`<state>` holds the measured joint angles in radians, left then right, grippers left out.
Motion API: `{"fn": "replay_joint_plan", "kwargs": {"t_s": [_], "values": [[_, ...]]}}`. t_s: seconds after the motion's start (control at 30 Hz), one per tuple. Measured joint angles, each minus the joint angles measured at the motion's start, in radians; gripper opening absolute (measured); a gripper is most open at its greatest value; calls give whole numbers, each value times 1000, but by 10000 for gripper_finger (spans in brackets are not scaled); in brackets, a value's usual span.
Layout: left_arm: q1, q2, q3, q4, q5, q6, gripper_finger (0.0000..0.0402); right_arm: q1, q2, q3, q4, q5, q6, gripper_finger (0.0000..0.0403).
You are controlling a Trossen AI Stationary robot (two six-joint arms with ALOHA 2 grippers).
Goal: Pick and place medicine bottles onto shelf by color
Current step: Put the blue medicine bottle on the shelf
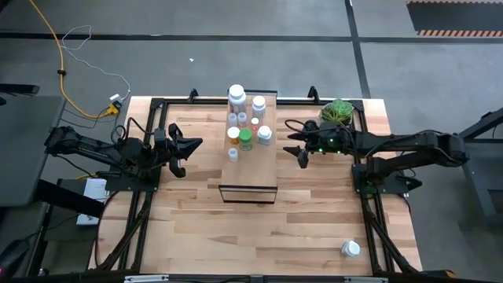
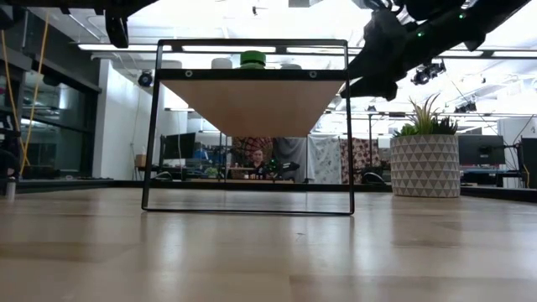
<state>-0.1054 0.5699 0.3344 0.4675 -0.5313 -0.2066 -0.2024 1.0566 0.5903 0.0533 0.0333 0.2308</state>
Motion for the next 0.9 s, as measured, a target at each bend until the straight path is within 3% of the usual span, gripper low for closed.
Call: {"fn": "replay_joint_plan", "kwargs": {"t_s": [0.47,0.63,0.73,0.9], "values": [[0,0,0,0,0,1,0,0,-26,0,-49,-100,207,255],[0,0,0,0,-1,50,0,0,-26,3,-47,-202,318,255],[0,0,0,0,-1,53,0,12,-26,32,-74,-267,377,255],[0,0,0,0,-2,53,1,83,-23,124,-188,-281,398,255]]}}
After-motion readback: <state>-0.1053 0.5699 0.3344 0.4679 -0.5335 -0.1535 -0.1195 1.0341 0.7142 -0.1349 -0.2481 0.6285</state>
